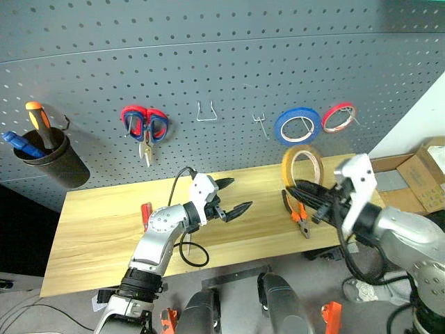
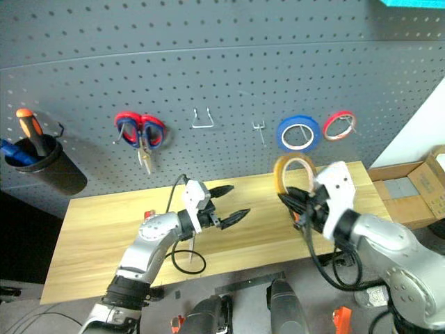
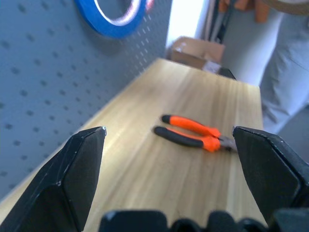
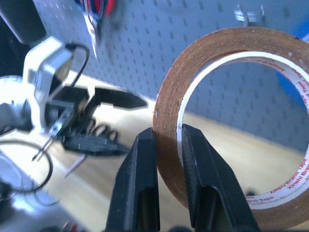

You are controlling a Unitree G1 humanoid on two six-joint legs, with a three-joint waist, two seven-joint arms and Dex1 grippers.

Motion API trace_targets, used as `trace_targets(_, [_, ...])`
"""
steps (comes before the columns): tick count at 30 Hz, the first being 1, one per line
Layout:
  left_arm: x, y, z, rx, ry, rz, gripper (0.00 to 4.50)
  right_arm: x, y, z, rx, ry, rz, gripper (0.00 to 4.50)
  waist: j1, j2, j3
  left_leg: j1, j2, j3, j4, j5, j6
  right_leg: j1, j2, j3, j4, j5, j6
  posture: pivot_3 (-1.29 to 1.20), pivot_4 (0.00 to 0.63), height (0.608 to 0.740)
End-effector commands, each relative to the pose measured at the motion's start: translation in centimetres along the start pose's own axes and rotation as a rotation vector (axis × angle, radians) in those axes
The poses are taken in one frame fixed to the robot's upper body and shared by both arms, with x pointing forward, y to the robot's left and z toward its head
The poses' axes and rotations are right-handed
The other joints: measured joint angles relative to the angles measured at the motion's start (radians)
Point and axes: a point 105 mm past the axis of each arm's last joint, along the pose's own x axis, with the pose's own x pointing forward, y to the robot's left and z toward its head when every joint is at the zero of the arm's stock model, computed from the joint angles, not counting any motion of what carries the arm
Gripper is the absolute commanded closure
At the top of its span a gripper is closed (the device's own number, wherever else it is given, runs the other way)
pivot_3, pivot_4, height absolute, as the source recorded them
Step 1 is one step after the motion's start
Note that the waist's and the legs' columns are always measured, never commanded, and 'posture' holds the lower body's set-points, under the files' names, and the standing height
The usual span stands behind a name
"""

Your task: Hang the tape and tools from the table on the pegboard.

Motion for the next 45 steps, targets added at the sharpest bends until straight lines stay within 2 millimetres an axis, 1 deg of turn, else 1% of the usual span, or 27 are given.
trace_targets(1, [-0.6, 0.2, 1.7, 0.029, -0.081, 0.032, 0.00, 1.1, -0.8, 0.4, -0.040, -0.007, -0.044, 4.40, 0.001, 0.000, -0.004, 0.000, 0.000, 0.000, 0.000, 0.000, 0.000, 0.000, 0.000, 0.000, 0.000, 0.001, -0.001, -0.33, 0.174, 0.740])
trace_targets(3, [-0.9, 0.2, 1.8, 0.037, -0.083, 0.048, 0.00, 1.7, -0.7, 0.2, -0.055, 0.001, -0.028, 4.40, 0.003, 0.000, -0.011, -0.001, 0.000, 0.000, 0.000, 0.000, 0.000, -0.002, 0.000, 0.000, 0.000, 0.001, -0.002, -0.31, 0.162, 0.740])
trace_targets(5, [-1.2, 0.3, 1.8, 0.037, -0.079, 0.070, 0.00, 2.3, -0.5, 0.6, -0.063, -0.020, -0.003, 4.40, 0.003, 0.000, -0.013, -0.002, 0.000, 0.000, -0.001, 0.000, 0.000, -0.003, 0.000, 0.000, 0.001, 0.003, -0.003, -0.30, 0.157, 0.740])
trace_targets(8, [-1.6, 0.4, 1.6, 0.040, -0.070, 0.098, 0.00, 3.6, -1.0, 1.3, -0.083, -0.048, -0.009, 4.40, 0.002, 0.002, -0.018, -0.002, 0.000, 0.002, -0.001, 0.000, 0.000, -0.004, 0.000, 0.001, 0.001, 0.004, -0.004, -0.27, 0.145, 0.740])
trace_targets(12, [-1.8, 0.4, 1.7, 0.037, -0.071, 0.109, 0.00, 4.4, -2.1, 1.3, -0.138, -0.038, -0.029, 4.40, 0.006, 0.002, -0.036, -0.002, 0.000, 0.002, -0.001, 0.000, 0.000, -0.004, 0.001, 0.001, 0.001, 0.005, -0.004, -0.25, 0.137, 0.740])
trace_targets(17, [-2.2, 0.7, 1.6, 0.044, -0.061, 0.136, 0.00, 5.5, -1.6, 1.7, -0.167, -0.058, 0.031, 4.40, 0.008, 0.002, -0.044, -0.001, 0.001, 0.003, 0.000, 0.000, 0.000, -0.003, 0.002, 0.001, 0.001, 0.006, -0.004, -0.24, 0.132, 0.740])
trace_targets(20, [-2.3, 0.7, 1.6, 0.045, -0.060, 0.144, 0.00, 6.4, -1.2, 1.6, -0.176, -0.059, 0.051, 4.40, 0.008, 0.002, -0.052, -0.001, 0.003, 0.003, 0.000, 0.000, 0.000, -0.004, 0.004, 0.001, 0.001, 0.006, -0.005, -0.24, 0.132, 0.740])
trace_targets(21, [-2.3, 0.7, 1.6, 0.046, -0.059, 0.145, 0.00, 6.9, -1.0, 1.4, -0.174, -0.059, 0.064, 4.40, 0.008, 0.002, -0.054, -0.001, 0.004, 0.003, 0.000, 0.000, 0.000, -0.004, 0.005, 0.001, 0.001, 0.007, -0.005, -0.22, 0.124, 0.740])
trace_targets(24, [-2.4, 0.4, 1.6, 0.044, -0.057, 0.149, 0.00, 8.2, -0.7, 0.7, -0.176, -0.045, 0.081, 4.40, 0.009, 0.003, -0.061, 0.000, 0.005, 0.003, 0.000, 0.000, 0.000, -0.003, 0.007, 0.002, 0.001, 0.007, -0.007, -0.21, 0.118, 0.740])
trace_targets(29, [-2.5, 0.4, 1.5, 0.047, -0.053, 0.160, 0.00, 10.5, -1.3, 0.1, -0.171, -0.057, 0.048, 4.40, 0.012, 0.002, -0.067, 0.001, 0.005, 0.003, 0.000, 0.001, -0.002, -0.003, 0.008, 0.003, 0.001, 0.009, -0.009, -0.20, 0.114, 0.740])
trace_targets(31, [-2.4, 0.4, 1.5, 0.049, -0.051, 0.162, 0.00, 11.8, -2.0, 0.1, -0.166, -0.079, 0.006, 4.40, 0.011, 0.003, -0.069, 0.001, 0.006, 0.003, 0.000, 0.002, -0.004, -0.003, 0.009, 0.003, 0.001, 0.010, -0.010, -0.20, 0.116, 0.740])
trace_targets(33, [-2.4, 0.4, 1.5, 0.050, -0.051, 0.163, 0.00, 12.6, -2.4, -0.2, -0.150, -0.092, -0.011, 4.40, 0.010, 0.003, -0.074, 0.002, 0.006, 0.003, 0.000, 0.003, -0.005, -0.003, 0.011, 0.004, 0.002, 0.011, -0.011, -0.20, 0.114, 0.740])
trace_targets(35, [-2.2, 0.3, 1.4, 0.051, -0.050, 0.162, 0.00, 13.3, -3.0, -0.9, -0.137, -0.077, -0.036, 3.67, 0.010, 0.004, -0.079, 0.002, 0.007, 0.003, 0.000, 0.003, -0.005, -0.003, 0.011, 0.004, 0.002, 0.011, -0.011, -0.20, 0.117, 0.740])
trace_targets(36, [-2.2, 0.3, 1.4, 0.053, -0.049, 0.161, 0.00, 13.5, -3.1, -1.2, -0.137, -0.073, -0.039, 3.46, 0.009, 0.004, -0.080, 0.002, 0.007, 0.003, 0.000, 0.003, -0.006, -0.003, 0.011, 0.004, 0.002, 0.011, -0.011, -0.20, 0.117, 0.740])
trace_targets(39, [-2.1, 0.3, 1.5, 0.055, -0.050, 0.159, 0.00, 13.7, -3.5, -1.6, -0.145, -0.062, -0.064, 2.46, 0.008, 0.004, -0.081, 0.002, 0.006, 0.003, 0.000, 0.003, -0.006, -0.003, 0.011, 0.004, 0.002, 0.011, -0.011, -0.21, 0.123, 0.740])
trace_targets(42, [-1.9, 0.3, 1.4, 0.053, -0.048, 0.152, 0.00, 12.5, -3.6, -1.8, -0.147, -0.047, -0.061, 1.42, 0.007, 0.004, -0.081, 0.002, 0.007, 0.003, 0.000, 0.003, -0.005, -0.004, 0.011, 0.004, 0.002, 0.011, -0.011, -0.22, 0.133, 0.740])
trace_targets(45, [-1.8, 0.3, 0.9, 0.053, -0.033, 0.146, 0.00, 10.4, -3.8, -1.8, -0.167, -0.038, -0.092, 0.34, 0.009, 0.004, -0.082, 0.001, 0.007, 0.002, 0.000, 0.003, -0.005, -0.003, 0.011, 0.004, 0.002, 0.011, -0.011, -0.23, 0.143, 0.740])
